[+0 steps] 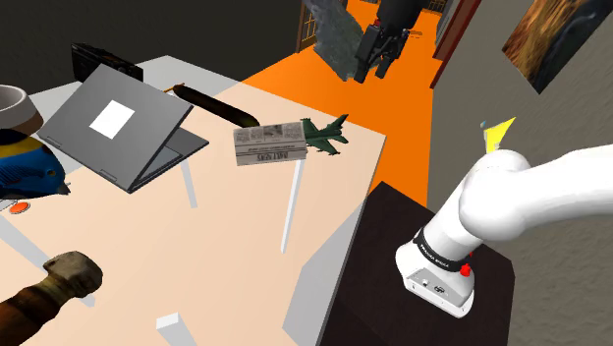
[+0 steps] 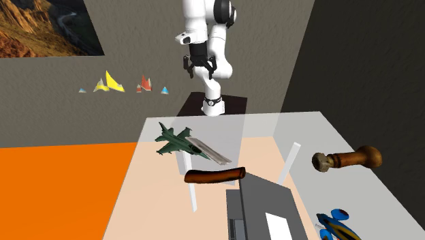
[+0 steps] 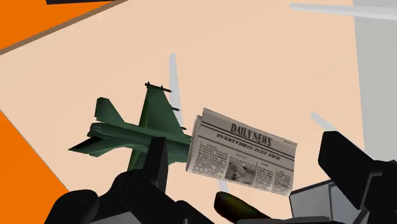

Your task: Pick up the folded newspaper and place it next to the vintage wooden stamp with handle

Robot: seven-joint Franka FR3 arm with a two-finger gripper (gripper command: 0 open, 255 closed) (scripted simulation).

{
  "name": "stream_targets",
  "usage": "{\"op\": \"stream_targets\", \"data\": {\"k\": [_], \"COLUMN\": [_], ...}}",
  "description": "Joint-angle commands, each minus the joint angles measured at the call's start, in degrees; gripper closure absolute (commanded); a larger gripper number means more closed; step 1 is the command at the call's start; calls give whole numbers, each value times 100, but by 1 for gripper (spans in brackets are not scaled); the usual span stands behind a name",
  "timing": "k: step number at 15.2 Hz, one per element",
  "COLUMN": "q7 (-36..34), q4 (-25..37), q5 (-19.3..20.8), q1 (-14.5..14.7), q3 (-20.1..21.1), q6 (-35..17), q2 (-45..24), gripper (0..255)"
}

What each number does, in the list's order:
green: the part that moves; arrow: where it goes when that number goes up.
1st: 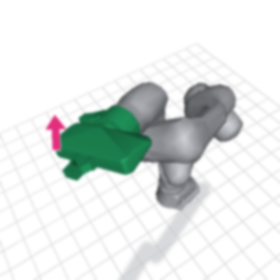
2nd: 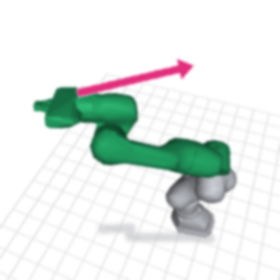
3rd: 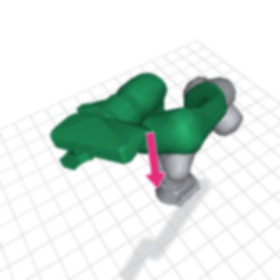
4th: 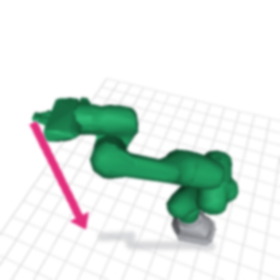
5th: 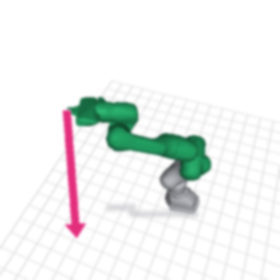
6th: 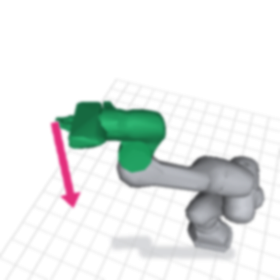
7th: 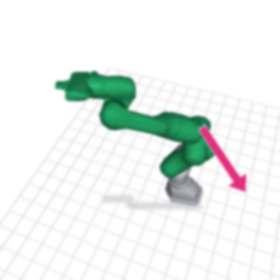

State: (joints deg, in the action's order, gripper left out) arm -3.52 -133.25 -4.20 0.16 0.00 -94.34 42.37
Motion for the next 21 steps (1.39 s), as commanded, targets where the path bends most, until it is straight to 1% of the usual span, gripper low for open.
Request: {"op": "stream_targets", "data": {"k": [1,4,7,12,16,21], "q7": [0,915,1838,3365,4469,5544], "q4": [0,366,854,1914,2961,4513], "q5": [0,-109,-306,-800,-1230,-1619], "q1": [0,190,390,625,640,491], "q3": [0,-496,-924,-1409,-1516,-1317], "q6": [0,-94,-74,238,718,1509], "q2": [0,-834,-1738,-3360,-4707,-6377], "gripper": [0,0,0,0,0,0]}}
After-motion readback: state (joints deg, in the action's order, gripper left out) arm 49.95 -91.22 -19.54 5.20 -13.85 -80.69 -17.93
